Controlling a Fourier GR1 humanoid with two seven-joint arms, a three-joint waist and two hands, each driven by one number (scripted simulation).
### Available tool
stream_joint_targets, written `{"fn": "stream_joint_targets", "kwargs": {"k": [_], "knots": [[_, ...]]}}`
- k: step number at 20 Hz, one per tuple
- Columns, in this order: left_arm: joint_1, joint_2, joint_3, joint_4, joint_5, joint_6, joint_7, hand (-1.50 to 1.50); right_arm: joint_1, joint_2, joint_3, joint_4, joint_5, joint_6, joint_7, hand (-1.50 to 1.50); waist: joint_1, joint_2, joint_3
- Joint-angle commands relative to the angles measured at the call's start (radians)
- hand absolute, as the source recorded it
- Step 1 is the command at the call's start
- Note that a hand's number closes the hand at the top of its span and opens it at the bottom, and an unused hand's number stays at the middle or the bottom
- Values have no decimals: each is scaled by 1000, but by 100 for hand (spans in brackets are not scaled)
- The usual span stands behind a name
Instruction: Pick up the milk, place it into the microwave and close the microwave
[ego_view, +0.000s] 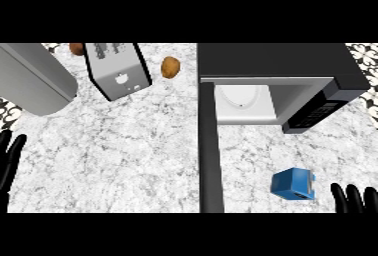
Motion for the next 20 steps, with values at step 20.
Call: {"fn": "stream_joint_targets", "kwargs": {"k": [20], "knots": [[184,0,199,-120,202,-184,-1,-150,-24,-23,-242,400,-171,-110,-259,-150,9,6,2]]}}
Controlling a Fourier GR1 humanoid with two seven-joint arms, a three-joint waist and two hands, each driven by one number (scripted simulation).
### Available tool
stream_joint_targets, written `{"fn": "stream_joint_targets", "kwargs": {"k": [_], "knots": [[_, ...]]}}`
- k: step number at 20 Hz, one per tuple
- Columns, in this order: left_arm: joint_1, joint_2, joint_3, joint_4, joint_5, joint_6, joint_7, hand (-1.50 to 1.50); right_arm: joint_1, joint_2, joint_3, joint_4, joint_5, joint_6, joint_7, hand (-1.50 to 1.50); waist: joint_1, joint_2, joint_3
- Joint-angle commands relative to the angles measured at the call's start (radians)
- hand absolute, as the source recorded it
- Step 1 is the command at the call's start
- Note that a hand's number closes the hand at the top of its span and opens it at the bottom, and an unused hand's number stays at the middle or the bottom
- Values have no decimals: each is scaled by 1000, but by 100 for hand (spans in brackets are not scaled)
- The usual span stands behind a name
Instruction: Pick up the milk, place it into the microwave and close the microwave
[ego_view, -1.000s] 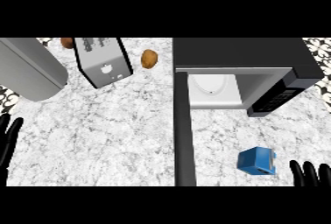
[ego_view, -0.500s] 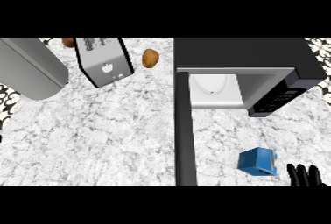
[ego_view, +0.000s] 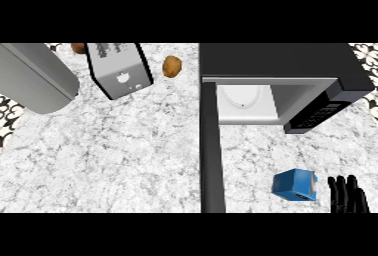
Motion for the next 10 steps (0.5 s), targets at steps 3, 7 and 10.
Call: {"fn": "stream_joint_targets", "kwargs": {"k": [3,7,10], "knots": [[3,-5,46,23,36,-56,-11,-150,35,17,-63,126,-71,-1,-125,-150,-3,0,0],[67,-23,60,-60,66,-75,12,-150,-22,-20,-215,274,-171,57,-191,-150,2,-1,1],[32,-5,100,-61,111,-62,51,-150,-86,15,-229,381,-182,57,-238,-150,2,1,0]]}}
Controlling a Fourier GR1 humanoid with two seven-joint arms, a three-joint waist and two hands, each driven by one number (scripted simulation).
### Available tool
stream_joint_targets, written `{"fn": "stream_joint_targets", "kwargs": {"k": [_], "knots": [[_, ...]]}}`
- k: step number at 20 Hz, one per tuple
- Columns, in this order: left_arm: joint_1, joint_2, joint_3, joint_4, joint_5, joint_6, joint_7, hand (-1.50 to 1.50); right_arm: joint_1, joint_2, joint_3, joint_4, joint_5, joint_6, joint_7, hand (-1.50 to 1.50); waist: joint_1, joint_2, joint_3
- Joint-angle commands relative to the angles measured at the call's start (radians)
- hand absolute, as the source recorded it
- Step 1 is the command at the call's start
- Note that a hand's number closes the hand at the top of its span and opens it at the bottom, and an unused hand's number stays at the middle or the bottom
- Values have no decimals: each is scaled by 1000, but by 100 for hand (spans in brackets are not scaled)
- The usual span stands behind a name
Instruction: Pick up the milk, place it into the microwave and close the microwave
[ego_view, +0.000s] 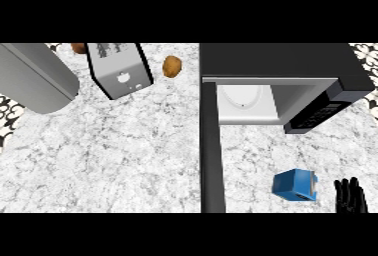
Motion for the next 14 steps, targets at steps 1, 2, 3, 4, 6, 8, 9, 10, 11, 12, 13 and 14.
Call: {"fn": "stream_joint_targets", "kwargs": {"k": [1,2,3,4,6,8,9,10,11,12,13,14], "knots": [[-88,54,93,38,72,6,16,-150,-65,5,-51,127,-27,22,-53,-150,-2,1,0],[28,-35,17,-7,17,-68,-28,-150,-103,-14,-92,119,-63,37,-2,-150,3,1,-1],[2,-17,43,-8,39,-46,-1,-150,-111,-30,-119,174,-87,72,-36,-150,2,1,0],[25,-58,14,1,-16,-79,-55,-150,-79,-27,-124,224,-87,89,-117,-150,1,0,0],[26,-31,66,-13,45,-75,-31,-150,-111,2,-113,354,-79,116,-220,-150,3,0,0],[30,-80,12,-28,-21,-71,-21,-150,-129,-35,-149,295,-124,156,-145,-150,0,1,0],[-10,-67,34,43,-14,-95,-42,-150,-148,9,-124,371,-84,127,-203,-150,-1,1,0],[52,-29,101,-51,99,-109,1,-150,-131,-26,-145,361,-93,152,-199,-150,3,0,0],[-18,-46,65,0,34,-81,-7,-150,-115,11,-118,420,-63,141,-273,-150,-2,1,0],[29,-39,101,-32,108,-97,10,-150,-218,-31,-184,475,-95,158,-235,-150,5,1,0],[52,-78,51,-93,62,-91,27,-150,-227,9,-166,541,-73,143,-309,-150,5,1,0],[2,-76,62,-1,25,-103,-1,-150,-257,-21,-201,543,-91,153,-259,-150,2,1,0]]}}
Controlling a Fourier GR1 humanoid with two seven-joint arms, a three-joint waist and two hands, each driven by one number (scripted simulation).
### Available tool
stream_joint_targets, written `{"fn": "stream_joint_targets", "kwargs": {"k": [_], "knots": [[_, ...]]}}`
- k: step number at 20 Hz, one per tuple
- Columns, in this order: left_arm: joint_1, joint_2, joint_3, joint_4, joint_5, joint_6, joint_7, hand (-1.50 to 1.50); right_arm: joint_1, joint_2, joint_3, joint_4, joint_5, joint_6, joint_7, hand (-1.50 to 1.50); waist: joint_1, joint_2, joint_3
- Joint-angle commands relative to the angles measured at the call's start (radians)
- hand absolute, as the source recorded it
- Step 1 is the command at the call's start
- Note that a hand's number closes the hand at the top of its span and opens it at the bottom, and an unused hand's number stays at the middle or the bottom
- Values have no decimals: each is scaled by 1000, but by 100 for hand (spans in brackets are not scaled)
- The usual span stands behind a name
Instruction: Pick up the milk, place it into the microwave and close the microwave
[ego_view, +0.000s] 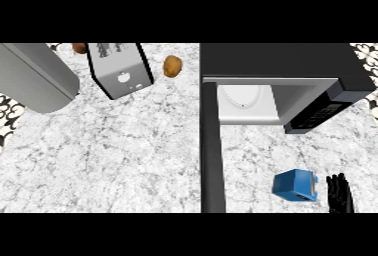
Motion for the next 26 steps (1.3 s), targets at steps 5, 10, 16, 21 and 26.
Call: {"fn": "stream_joint_targets", "kwargs": {"k": [5,10,16,21,26], "knots": [[43,-7,51,-94,78,-23,47,-150,-215,1,-92,310,9,-4,-105,-150,8,0,0],[-5,-15,81,-6,49,-72,5,-150,-276,13,-120,463,27,-10,-194,-150,4,1,0],[14,-2,105,-90,122,-29,95,-150,-416,-9,-150,621,30,31,-231,150,10,1,1],[12,-28,91,65,47,-129,-29,-150,-349,-36,-123,595,93,28,-370,150,3,0,-1],[-43,-21,98,12,54,-75,58,-150,-416,10,-120,578,106,-10,-322,150,-1,1,0]]}}
